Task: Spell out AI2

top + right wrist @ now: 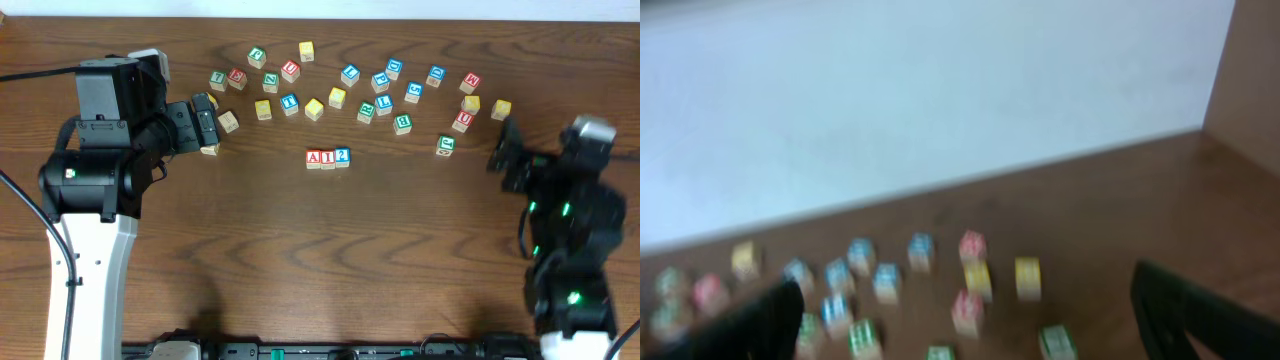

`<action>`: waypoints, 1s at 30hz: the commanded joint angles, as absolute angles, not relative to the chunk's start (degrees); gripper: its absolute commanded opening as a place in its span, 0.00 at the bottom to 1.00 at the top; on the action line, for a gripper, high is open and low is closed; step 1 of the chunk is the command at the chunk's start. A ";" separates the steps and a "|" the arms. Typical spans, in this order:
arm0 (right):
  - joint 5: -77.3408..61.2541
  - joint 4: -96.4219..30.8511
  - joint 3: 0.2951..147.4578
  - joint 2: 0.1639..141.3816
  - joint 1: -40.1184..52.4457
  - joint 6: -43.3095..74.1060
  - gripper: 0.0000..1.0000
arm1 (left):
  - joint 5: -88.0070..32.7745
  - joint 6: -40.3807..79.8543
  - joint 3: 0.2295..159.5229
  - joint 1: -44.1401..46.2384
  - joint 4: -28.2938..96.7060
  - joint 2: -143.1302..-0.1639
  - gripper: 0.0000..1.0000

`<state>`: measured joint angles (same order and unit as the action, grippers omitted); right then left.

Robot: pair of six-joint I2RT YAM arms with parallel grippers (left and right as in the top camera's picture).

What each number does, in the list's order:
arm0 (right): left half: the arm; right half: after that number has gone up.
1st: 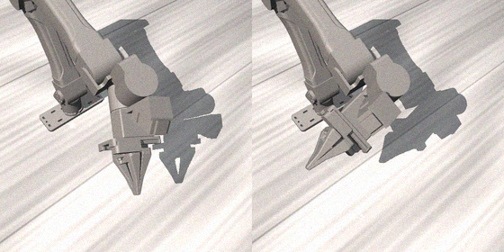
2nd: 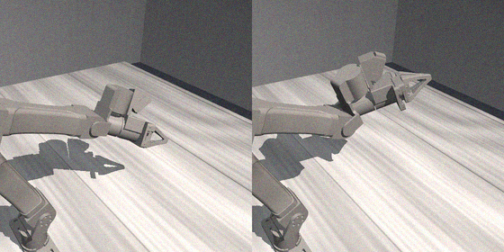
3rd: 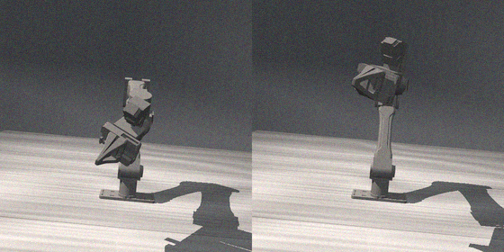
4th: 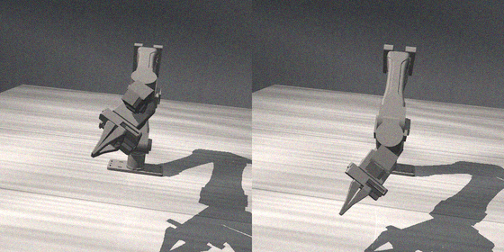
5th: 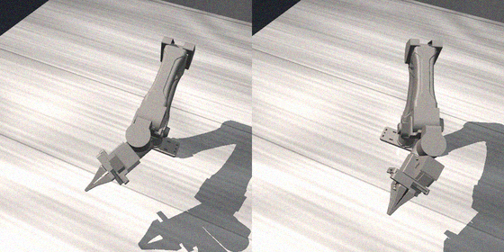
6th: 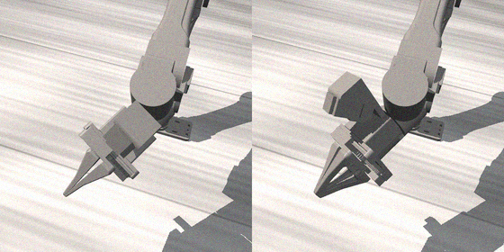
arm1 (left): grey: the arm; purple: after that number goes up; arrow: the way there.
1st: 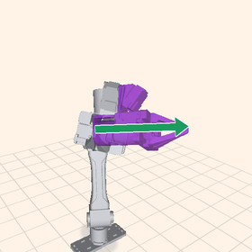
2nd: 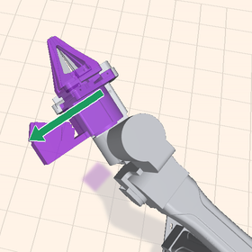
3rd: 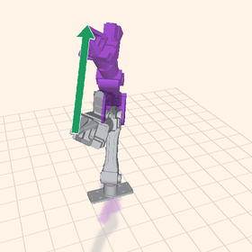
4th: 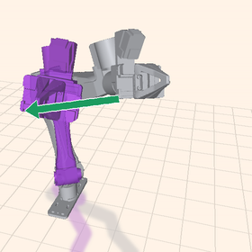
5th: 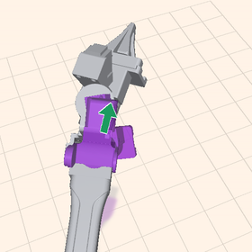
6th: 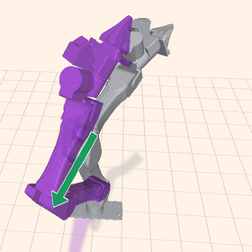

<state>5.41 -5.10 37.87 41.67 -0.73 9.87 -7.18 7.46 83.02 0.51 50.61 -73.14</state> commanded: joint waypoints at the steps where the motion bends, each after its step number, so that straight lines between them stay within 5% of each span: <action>1: 4.56 0.32 27.40 33.65 -1.17 9.13 0.99 | -6.87 7.33 83.85 0.30 50.57 -72.99 0.98; 15: 4.56 8.23 0.45 5.34 -1.08 9.82 0.99 | -6.87 7.33 83.85 0.30 50.57 -72.99 0.98; 30: 1.32 -4.19 0.32 0.32 -1.08 10.24 0.99 | -6.87 7.33 83.85 0.27 50.57 -72.99 0.98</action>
